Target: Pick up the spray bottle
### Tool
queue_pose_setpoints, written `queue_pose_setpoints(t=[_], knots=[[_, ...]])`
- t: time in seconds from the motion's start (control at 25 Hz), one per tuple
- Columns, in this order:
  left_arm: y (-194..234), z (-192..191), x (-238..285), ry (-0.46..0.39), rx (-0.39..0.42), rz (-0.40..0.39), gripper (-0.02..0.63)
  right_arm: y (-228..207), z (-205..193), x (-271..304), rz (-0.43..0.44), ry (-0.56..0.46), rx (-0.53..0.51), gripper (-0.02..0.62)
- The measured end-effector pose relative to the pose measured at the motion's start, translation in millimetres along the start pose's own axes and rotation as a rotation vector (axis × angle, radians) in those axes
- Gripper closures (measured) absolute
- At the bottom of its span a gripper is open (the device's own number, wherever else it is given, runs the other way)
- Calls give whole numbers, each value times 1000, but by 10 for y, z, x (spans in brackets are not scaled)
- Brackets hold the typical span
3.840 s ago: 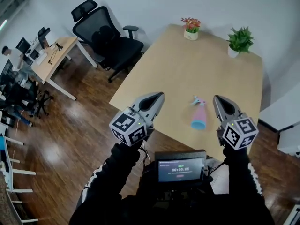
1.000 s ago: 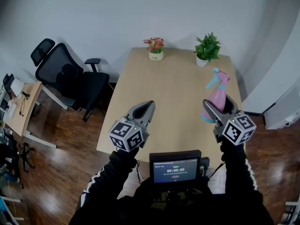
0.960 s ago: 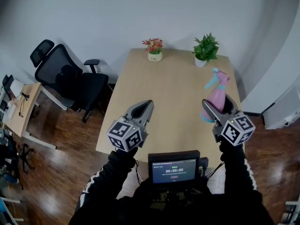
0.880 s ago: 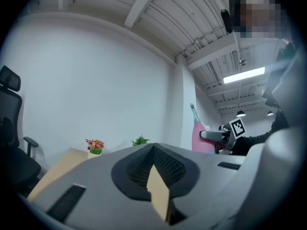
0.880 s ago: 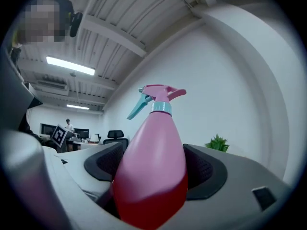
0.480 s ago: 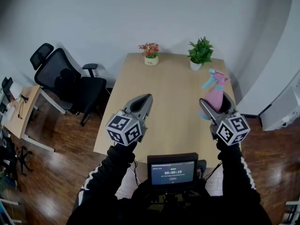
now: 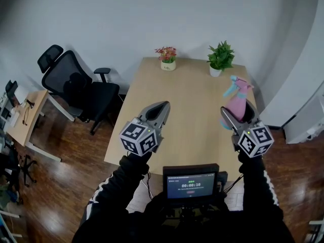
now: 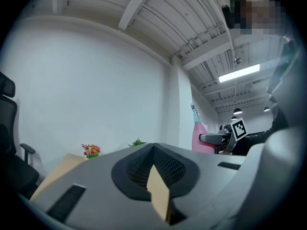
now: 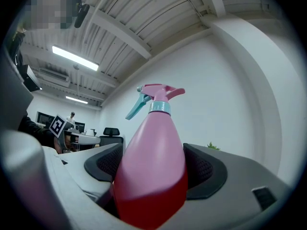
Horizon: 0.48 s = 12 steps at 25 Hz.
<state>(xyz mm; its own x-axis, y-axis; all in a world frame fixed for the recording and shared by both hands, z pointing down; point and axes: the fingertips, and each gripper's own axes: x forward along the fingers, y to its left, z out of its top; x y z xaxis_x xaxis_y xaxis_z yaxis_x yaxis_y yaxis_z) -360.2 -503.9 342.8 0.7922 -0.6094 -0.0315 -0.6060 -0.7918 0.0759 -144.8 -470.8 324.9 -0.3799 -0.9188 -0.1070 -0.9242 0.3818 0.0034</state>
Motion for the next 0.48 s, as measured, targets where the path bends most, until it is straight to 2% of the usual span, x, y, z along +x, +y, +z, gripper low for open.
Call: queue_pose_setpoints(t=[0.48], knots=[[-102,-37,32,5,-13,-13,603,16,34,-106,-5,3,-19,219]])
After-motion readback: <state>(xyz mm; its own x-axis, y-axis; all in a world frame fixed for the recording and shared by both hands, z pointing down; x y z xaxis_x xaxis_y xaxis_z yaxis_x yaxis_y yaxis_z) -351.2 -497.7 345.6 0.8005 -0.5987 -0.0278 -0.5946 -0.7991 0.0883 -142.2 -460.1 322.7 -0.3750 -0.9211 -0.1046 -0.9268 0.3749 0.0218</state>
